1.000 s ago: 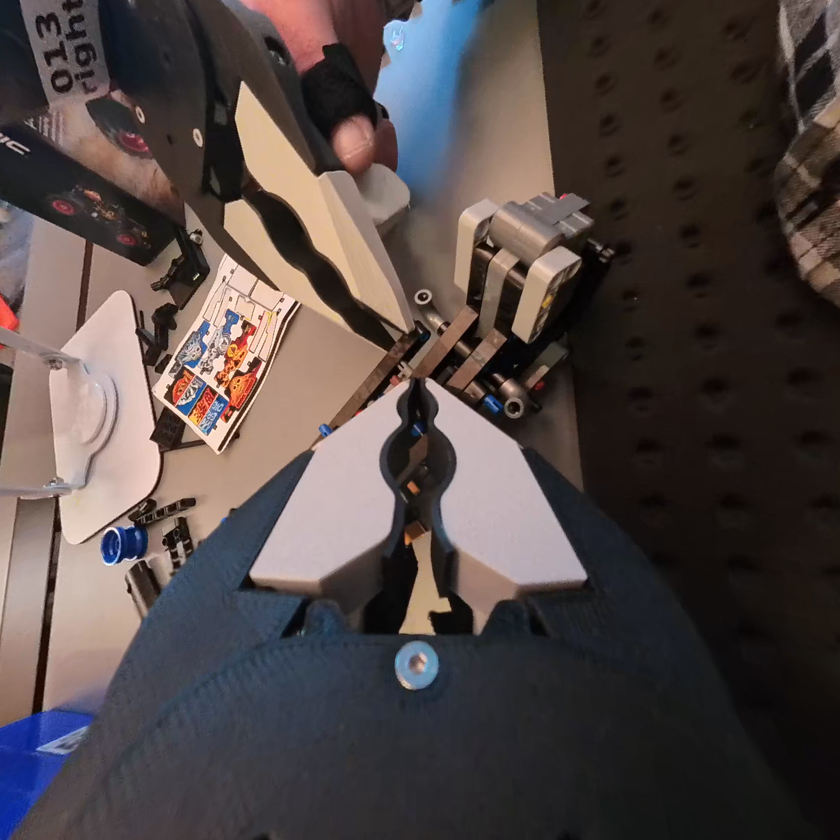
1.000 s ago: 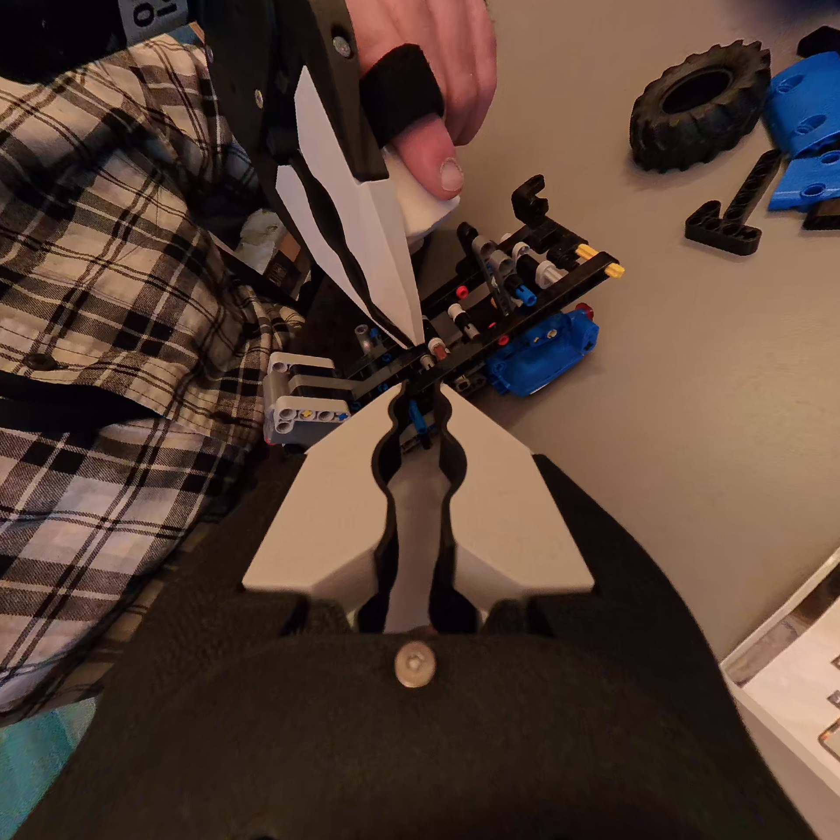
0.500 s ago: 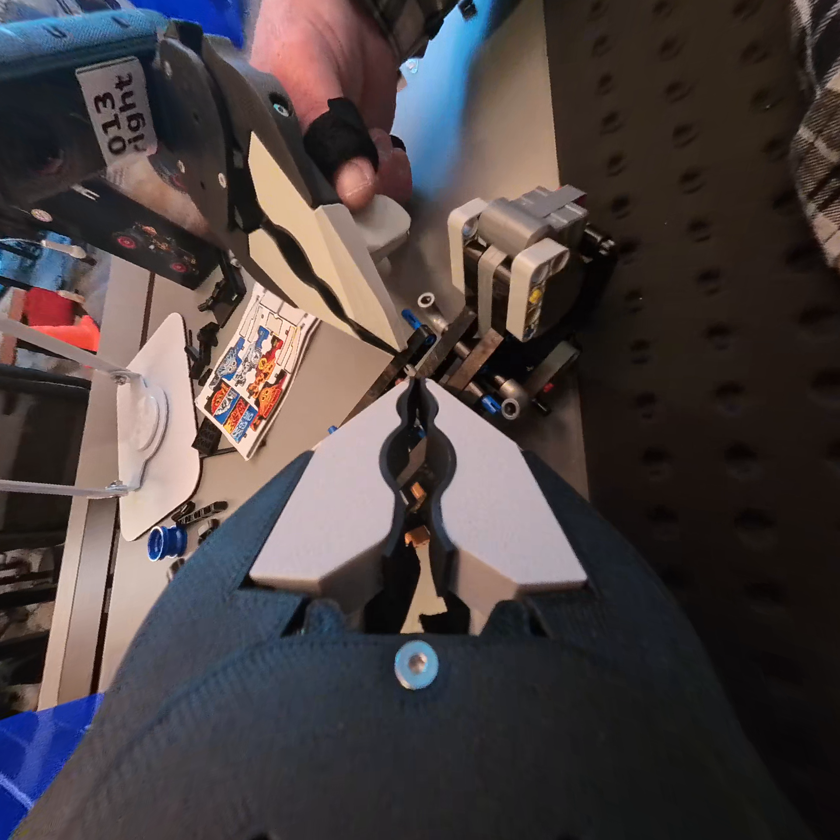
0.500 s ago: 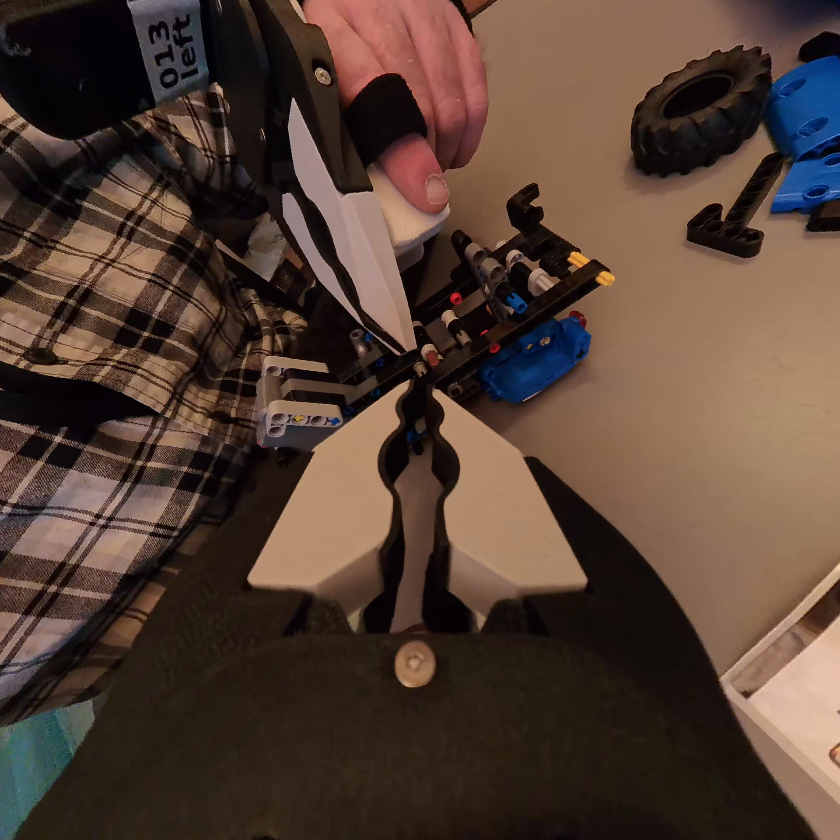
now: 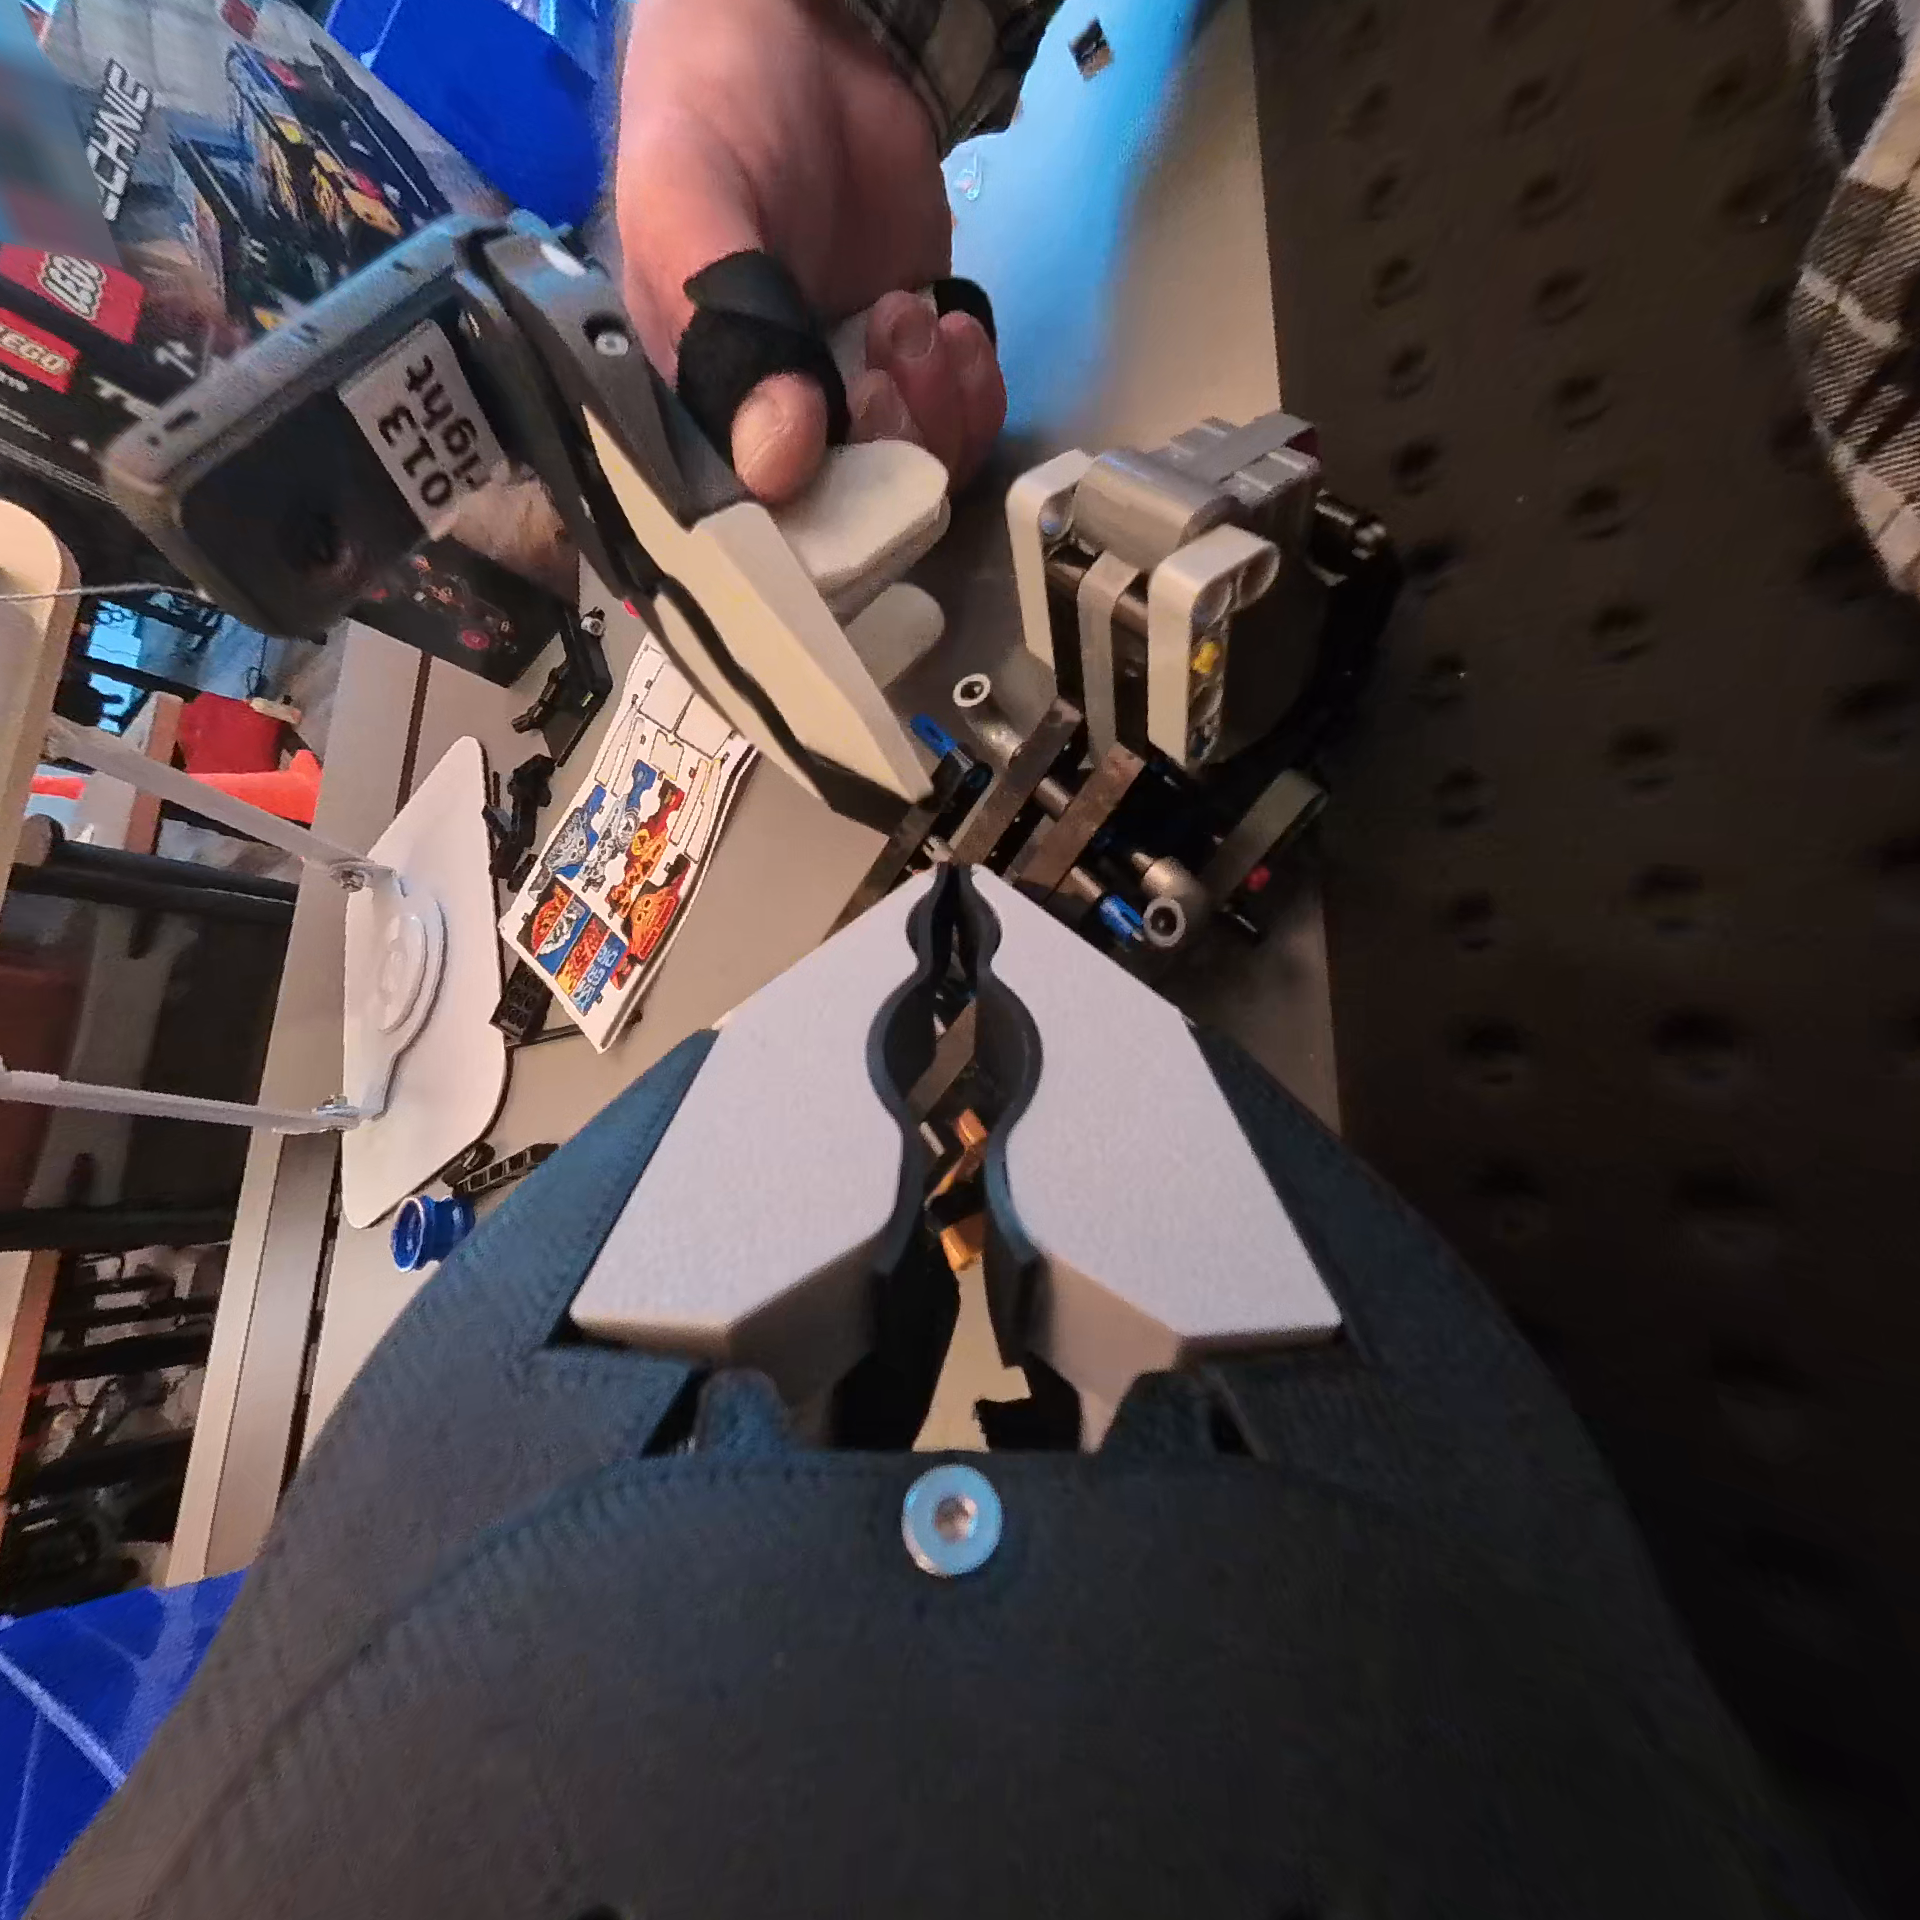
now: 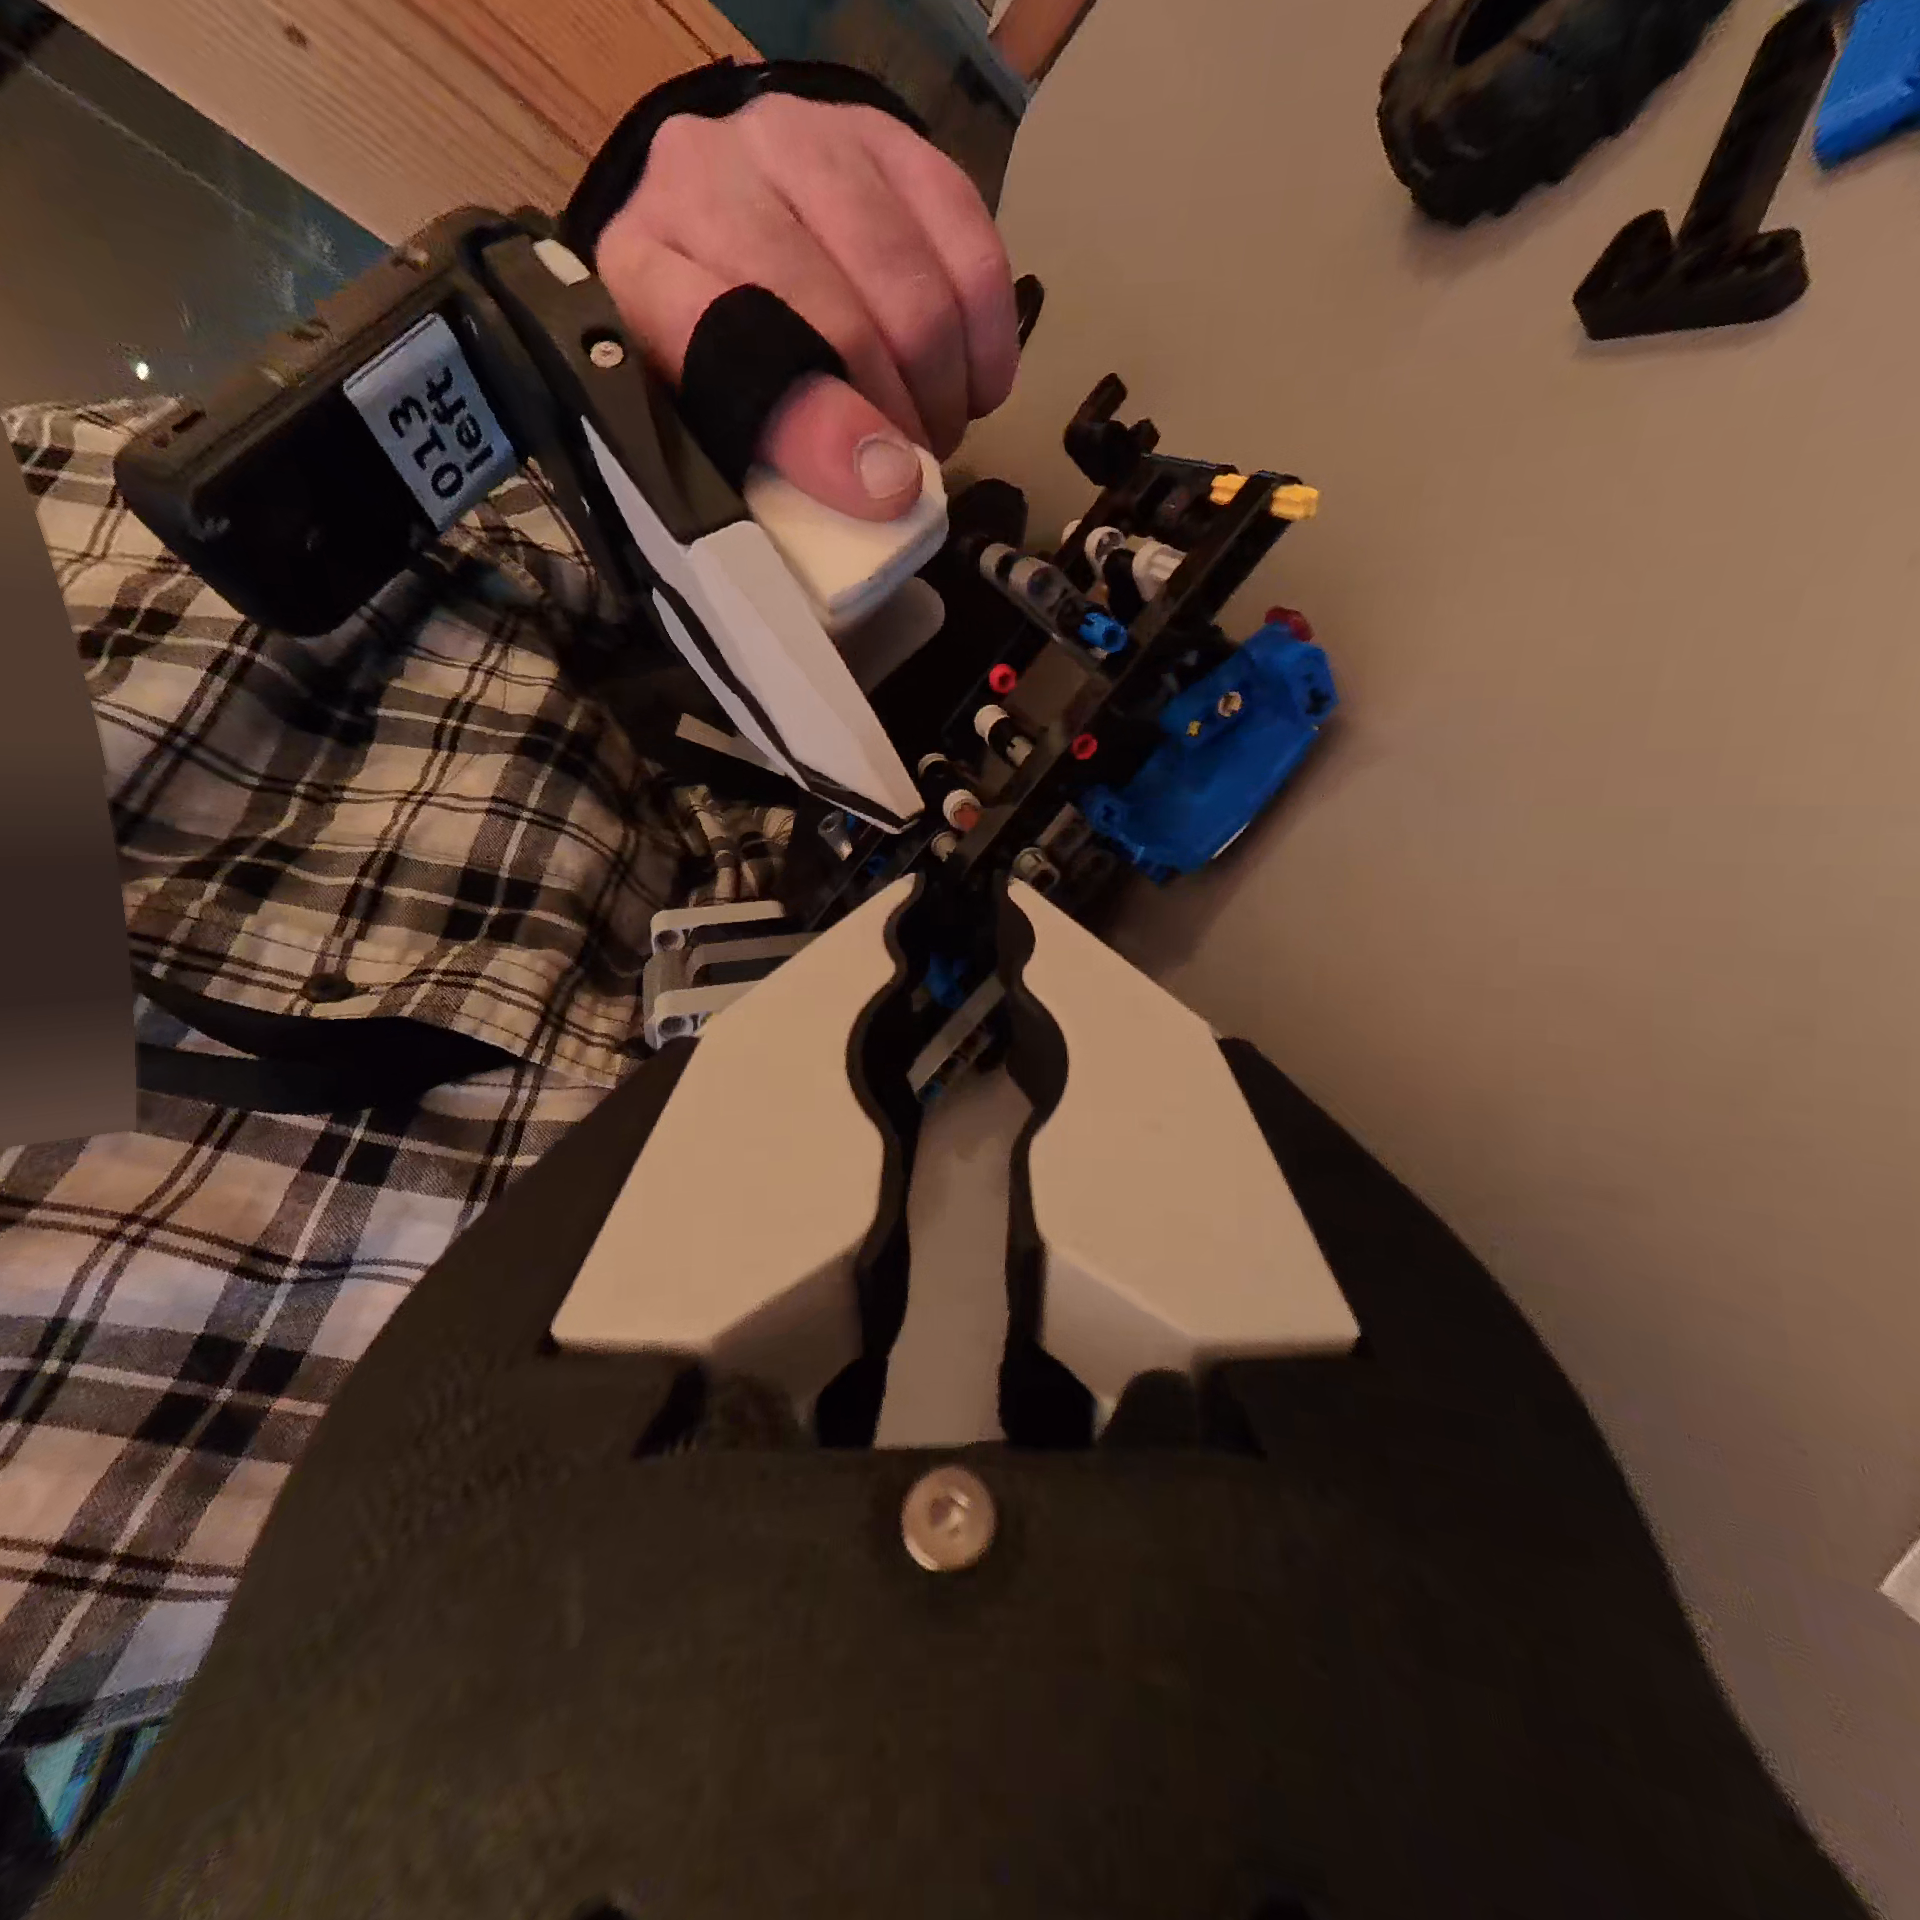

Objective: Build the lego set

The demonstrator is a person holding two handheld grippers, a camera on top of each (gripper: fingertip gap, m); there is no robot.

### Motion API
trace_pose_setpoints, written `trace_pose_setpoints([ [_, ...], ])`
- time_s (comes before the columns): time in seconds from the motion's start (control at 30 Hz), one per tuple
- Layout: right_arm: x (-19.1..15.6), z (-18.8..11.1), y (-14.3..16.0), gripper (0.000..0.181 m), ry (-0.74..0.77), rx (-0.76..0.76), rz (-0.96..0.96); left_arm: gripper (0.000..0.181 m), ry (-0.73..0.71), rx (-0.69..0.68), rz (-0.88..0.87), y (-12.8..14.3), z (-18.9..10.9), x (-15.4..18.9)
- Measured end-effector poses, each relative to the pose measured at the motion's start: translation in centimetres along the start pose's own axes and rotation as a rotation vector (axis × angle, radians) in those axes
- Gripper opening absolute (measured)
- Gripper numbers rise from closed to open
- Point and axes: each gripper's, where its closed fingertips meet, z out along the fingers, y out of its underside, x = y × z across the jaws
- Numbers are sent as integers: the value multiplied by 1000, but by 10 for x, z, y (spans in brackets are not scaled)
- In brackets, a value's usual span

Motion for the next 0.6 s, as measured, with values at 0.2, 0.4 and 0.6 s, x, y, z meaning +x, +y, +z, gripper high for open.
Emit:
trace_pose_setpoints([
  [0.2, 3, 0, 3, 23, -23, -27, 70, 0, -39, 16, 27, -1, -1, 1],
  [0.4, -4, 7, 2, 11, -71, -29, 83, 0, -49, 48, 38, -3, -3, 3],
  [0.6, -9, 10, 3, 10, -67, -30, 42, 0, -106, 28, 73, 4, -2, -2],
])
